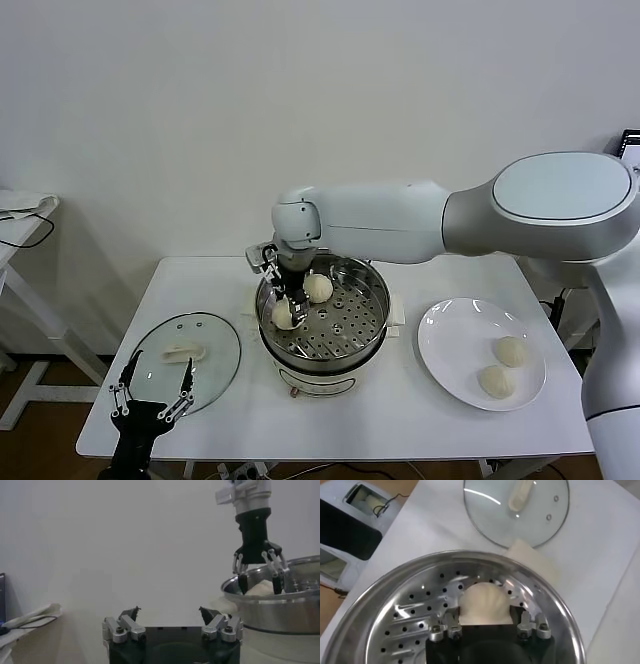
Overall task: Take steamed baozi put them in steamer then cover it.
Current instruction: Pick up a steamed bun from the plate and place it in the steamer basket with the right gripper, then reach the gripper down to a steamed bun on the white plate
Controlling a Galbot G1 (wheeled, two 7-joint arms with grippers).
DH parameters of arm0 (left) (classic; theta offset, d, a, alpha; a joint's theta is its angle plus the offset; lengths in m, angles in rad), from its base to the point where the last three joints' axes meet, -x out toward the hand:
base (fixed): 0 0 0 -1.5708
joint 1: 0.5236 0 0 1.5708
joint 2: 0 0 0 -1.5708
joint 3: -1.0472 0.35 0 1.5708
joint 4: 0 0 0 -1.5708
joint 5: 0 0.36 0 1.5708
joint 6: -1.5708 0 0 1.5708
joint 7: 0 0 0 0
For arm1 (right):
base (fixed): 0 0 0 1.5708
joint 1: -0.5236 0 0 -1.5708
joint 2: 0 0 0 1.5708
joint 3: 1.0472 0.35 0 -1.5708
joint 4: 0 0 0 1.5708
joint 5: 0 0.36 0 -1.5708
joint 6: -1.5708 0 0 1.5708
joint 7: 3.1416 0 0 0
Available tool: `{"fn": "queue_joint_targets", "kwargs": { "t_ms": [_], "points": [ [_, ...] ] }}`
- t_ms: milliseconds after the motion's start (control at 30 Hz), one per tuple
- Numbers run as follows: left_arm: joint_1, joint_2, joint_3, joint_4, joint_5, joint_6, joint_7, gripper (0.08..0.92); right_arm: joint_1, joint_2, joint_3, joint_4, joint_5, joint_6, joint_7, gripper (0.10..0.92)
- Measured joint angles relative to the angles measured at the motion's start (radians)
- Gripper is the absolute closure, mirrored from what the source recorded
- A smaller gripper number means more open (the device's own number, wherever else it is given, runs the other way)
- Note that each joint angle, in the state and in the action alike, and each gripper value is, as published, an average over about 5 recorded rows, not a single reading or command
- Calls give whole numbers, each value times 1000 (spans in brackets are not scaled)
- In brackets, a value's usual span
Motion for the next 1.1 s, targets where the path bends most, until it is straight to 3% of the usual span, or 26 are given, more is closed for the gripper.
{"fn": "queue_joint_targets", "kwargs": {
  "t_ms": [333,633,1100],
  "points": [
    [-2,-1,-4,1,-2,0,-1,177,46,-135,53,91,-46,24,-12,203],
    [-8,3,7,2,-2,1,-1,177,112,-430,75,205,-96,127,-65,203],
    [8,-2,10,1,7,-3,-2,177,-6,-846,83,228,-259,279,-137,203]
  ]
}}
